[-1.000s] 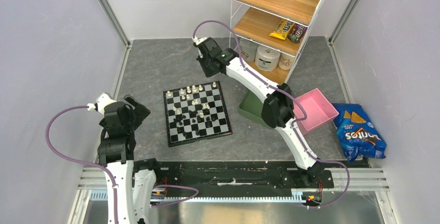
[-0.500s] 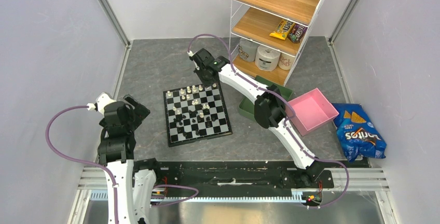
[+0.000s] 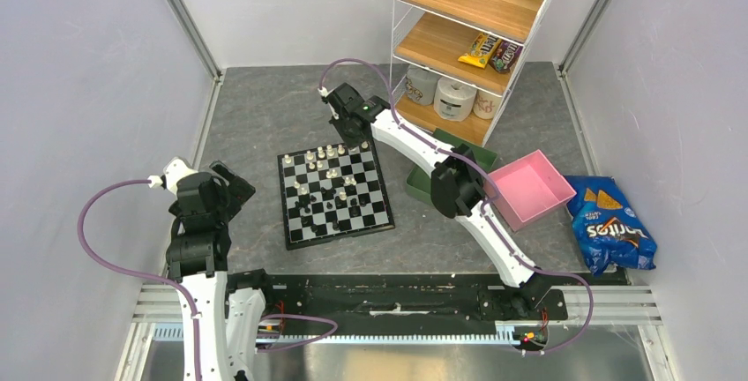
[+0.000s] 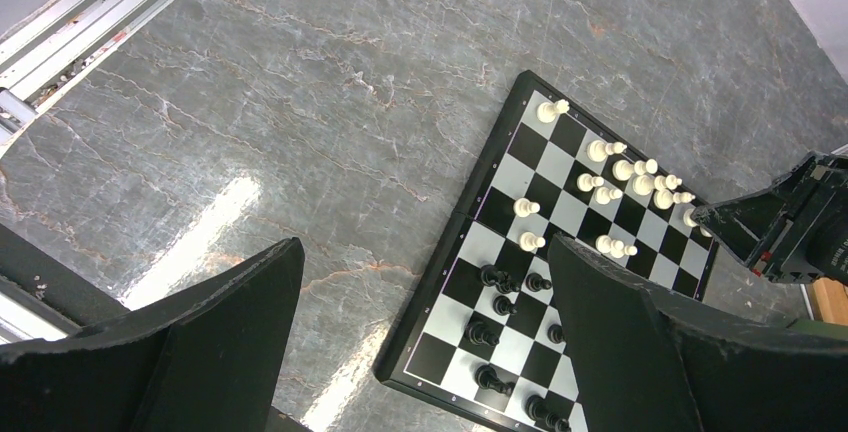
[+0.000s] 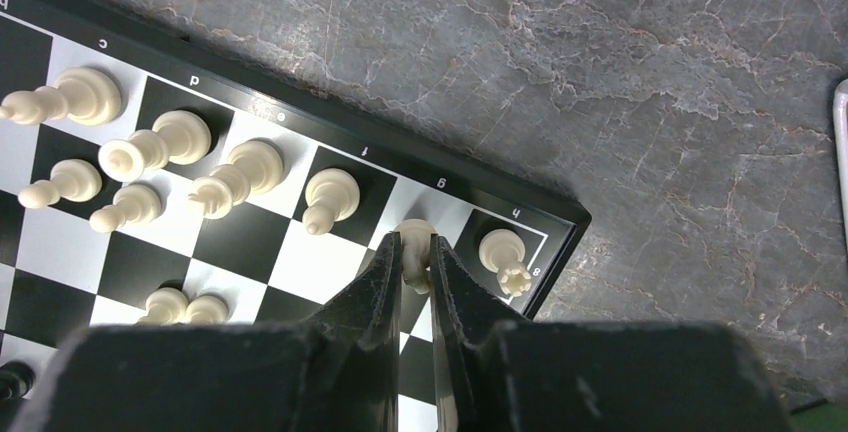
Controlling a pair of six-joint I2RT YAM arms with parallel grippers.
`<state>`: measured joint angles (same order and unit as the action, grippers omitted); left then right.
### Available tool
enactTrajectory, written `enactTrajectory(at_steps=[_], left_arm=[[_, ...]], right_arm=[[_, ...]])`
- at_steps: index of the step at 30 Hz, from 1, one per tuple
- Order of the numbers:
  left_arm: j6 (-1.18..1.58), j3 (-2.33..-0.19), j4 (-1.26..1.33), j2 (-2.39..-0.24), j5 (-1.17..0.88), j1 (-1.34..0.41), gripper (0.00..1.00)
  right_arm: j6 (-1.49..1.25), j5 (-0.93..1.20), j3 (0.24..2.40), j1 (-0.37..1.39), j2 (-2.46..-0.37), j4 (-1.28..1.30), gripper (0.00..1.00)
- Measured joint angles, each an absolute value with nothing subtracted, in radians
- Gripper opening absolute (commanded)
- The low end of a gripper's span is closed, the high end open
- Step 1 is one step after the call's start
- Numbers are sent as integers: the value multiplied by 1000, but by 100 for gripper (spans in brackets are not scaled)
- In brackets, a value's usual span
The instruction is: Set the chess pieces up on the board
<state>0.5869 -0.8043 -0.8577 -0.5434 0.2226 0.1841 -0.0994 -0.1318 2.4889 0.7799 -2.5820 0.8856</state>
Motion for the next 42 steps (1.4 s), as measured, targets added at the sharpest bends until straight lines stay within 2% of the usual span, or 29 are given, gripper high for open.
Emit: enactTrajectory(at_steps=[4, 7, 9, 12, 24, 27, 31, 35, 38, 42], left_arm=[[587, -804, -858, -543, 222, 184, 100], [587, -804, -858, -543, 216, 185, 100], [587, -804, -858, -544, 213, 185, 100], [587, -804, -858, -545, 206, 186, 100], [549, -800, -831, -562, 121, 188, 100], [540, -800, -804, -565, 17, 189, 97], [541, -804, -754, -589, -129, 175, 94], [540, -854, -752, -686, -186, 90, 90], [542, -898, -742, -779, -166, -88, 88], [564, -930, -726, -916, -62, -363, 82]], right_arm=[[-100, -130, 2490, 780, -2586, 885, 18], [-99, -130, 2492, 780, -2586, 884, 31], [-99, -130, 2492, 780, -2586, 884, 32], [-99, -129, 2495, 780, -2586, 884, 40], [-94, -130, 2513, 780, -2534, 876, 44], [-131, -134, 2366, 772, -2376, 844, 44], [-239, -116, 2045, 744, -2055, 727, 44], [-342, -79, 1760, 708, -1774, 586, 43], [-397, -59, 1637, 705, -1665, 522, 43], [-428, -60, 1565, 709, -1650, 484, 42]])
